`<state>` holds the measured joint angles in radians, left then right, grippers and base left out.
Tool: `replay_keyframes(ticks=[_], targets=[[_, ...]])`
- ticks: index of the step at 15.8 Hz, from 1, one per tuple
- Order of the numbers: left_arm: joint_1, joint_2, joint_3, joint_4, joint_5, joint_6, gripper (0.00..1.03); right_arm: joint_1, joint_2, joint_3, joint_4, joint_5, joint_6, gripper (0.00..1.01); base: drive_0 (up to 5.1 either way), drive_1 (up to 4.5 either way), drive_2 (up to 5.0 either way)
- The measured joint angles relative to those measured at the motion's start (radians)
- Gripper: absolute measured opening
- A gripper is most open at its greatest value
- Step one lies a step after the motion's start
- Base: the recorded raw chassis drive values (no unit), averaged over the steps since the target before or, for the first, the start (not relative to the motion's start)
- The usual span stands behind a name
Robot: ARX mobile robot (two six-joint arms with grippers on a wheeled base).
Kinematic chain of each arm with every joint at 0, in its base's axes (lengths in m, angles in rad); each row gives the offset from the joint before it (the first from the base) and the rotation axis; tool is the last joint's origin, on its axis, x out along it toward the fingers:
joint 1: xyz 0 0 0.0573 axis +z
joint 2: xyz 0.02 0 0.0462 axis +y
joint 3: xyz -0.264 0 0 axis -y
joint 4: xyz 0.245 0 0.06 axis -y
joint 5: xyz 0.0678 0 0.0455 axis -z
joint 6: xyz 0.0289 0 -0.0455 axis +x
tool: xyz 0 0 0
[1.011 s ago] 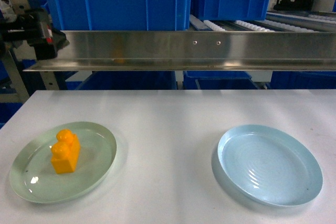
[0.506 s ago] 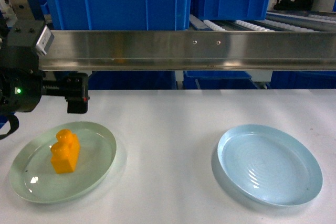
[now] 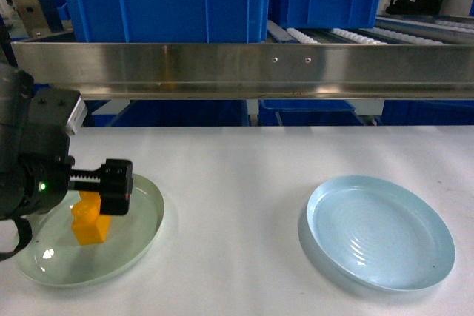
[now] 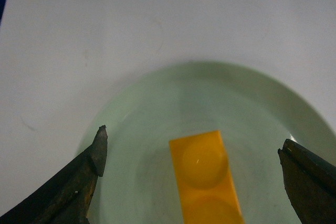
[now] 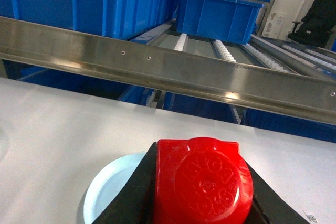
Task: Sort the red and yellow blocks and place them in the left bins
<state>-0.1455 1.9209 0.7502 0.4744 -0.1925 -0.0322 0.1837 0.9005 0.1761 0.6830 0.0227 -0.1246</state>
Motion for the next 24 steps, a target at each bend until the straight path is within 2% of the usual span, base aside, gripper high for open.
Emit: replay_keyframes(ticks=[5, 6, 7, 9, 11, 12, 13, 16, 21, 22, 24], targets=[[-0.014, 0.102, -0.010, 0.058, -0.027, -0.058, 0.98, 0.000, 0.000, 0.000, 0.000, 0.000, 0.000, 0.27, 0.0, 0.00, 0.0], [-0.018, 0.131, -0.010, 0.073, -0.042, -0.071, 0.94, 0.000, 0.000, 0.000, 0.000, 0.000, 0.000, 0.27, 0.0, 0.00, 0.0], [-0.019, 0.151, -0.005, 0.077, -0.042, -0.092, 0.83, 0.000, 0.000, 0.000, 0.000, 0.000, 0.000, 0.27, 0.0, 0.00, 0.0], [-0.023, 0.170, 0.008, 0.100, -0.061, -0.109, 0.61, 0.000, 0.000, 0.000, 0.000, 0.000, 0.000, 0.27, 0.0, 0.00, 0.0], [-0.029, 0.174, 0.019, 0.105, -0.051, -0.123, 0.41, 0.000, 0.000, 0.000, 0.000, 0.000, 0.000, 0.27, 0.0, 0.00, 0.0], [-0.030, 0.174, 0.021, 0.098, -0.050, -0.127, 0.33, 0.000, 0.000, 0.000, 0.000, 0.000, 0.000, 0.27, 0.0, 0.00, 0.0], [-0.029, 0.171, 0.023, 0.099, -0.048, -0.126, 0.29, 0.000, 0.000, 0.000, 0.000, 0.000, 0.000, 0.27, 0.0, 0.00, 0.0], [-0.011, 0.102, 0.010, 0.053, -0.012, -0.126, 0.28, 0.000, 0.000, 0.000, 0.000, 0.000, 0.000, 0.27, 0.0, 0.00, 0.0], [0.024, -0.195, -0.045, 0.002, 0.071, -0.100, 0.28, 0.000, 0.000, 0.000, 0.000, 0.000, 0.000, 0.27, 0.0, 0.00, 0.0], [0.022, -0.257, -0.053, 0.010, 0.071, -0.089, 0.28, 0.000, 0.000, 0.000, 0.000, 0.000, 0.000, 0.27, 0.0, 0.00, 0.0], [-0.021, -0.438, -0.054, -0.072, 0.081, -0.065, 0.28, 0.000, 0.000, 0.000, -0.001, 0.000, 0.000, 0.27, 0.0, 0.00, 0.0]])
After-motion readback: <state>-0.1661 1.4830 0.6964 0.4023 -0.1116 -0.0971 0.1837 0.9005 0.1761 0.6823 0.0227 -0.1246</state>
